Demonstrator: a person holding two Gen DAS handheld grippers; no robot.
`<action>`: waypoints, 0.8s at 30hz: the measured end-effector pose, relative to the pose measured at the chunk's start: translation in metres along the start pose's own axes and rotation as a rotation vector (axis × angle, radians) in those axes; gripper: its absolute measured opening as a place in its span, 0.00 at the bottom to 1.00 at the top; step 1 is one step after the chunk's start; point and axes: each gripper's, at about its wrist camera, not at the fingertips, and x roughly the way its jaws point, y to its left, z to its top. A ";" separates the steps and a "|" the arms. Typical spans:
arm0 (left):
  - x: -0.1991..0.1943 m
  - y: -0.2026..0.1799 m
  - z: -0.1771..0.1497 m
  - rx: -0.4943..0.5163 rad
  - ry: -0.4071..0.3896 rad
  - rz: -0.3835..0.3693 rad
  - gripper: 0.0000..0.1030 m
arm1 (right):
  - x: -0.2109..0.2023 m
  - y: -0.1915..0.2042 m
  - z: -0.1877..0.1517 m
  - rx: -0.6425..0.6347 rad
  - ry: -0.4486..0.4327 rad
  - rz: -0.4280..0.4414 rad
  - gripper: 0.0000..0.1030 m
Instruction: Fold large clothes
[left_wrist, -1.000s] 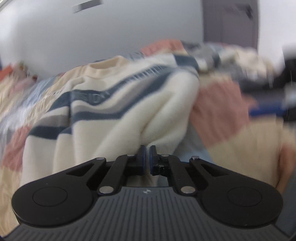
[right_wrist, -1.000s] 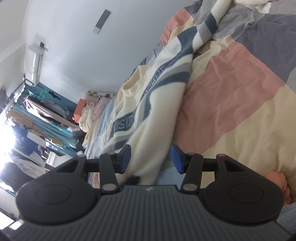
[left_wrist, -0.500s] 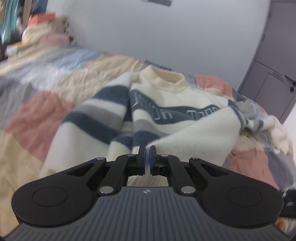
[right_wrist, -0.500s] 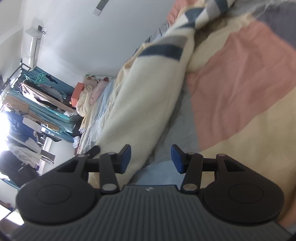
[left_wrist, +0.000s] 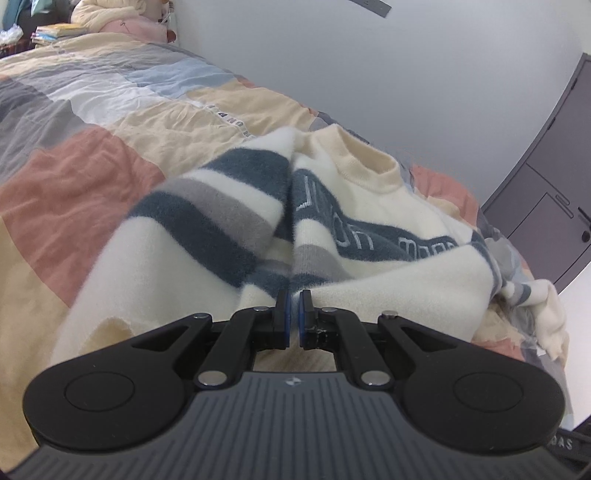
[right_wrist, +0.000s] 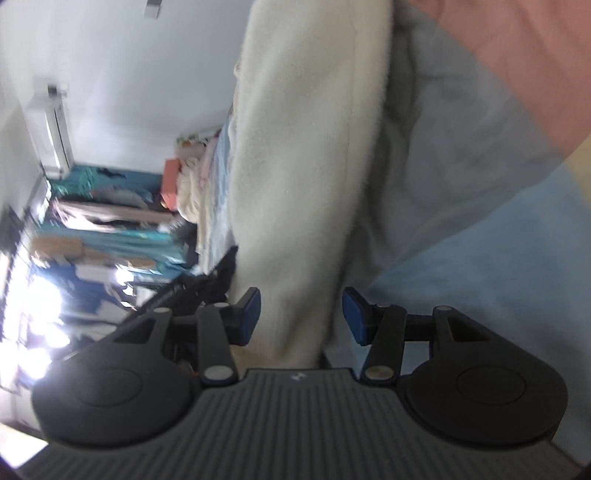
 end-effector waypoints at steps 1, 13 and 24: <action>0.000 0.002 0.000 -0.012 0.002 -0.006 0.05 | 0.002 0.000 0.002 0.001 -0.012 0.003 0.50; -0.035 -0.008 -0.005 0.012 -0.043 -0.145 0.10 | -0.034 0.030 0.012 -0.189 -0.066 -0.095 0.15; -0.068 -0.011 -0.014 -0.012 -0.109 -0.174 0.19 | -0.164 0.096 0.038 -0.469 -0.188 -0.280 0.13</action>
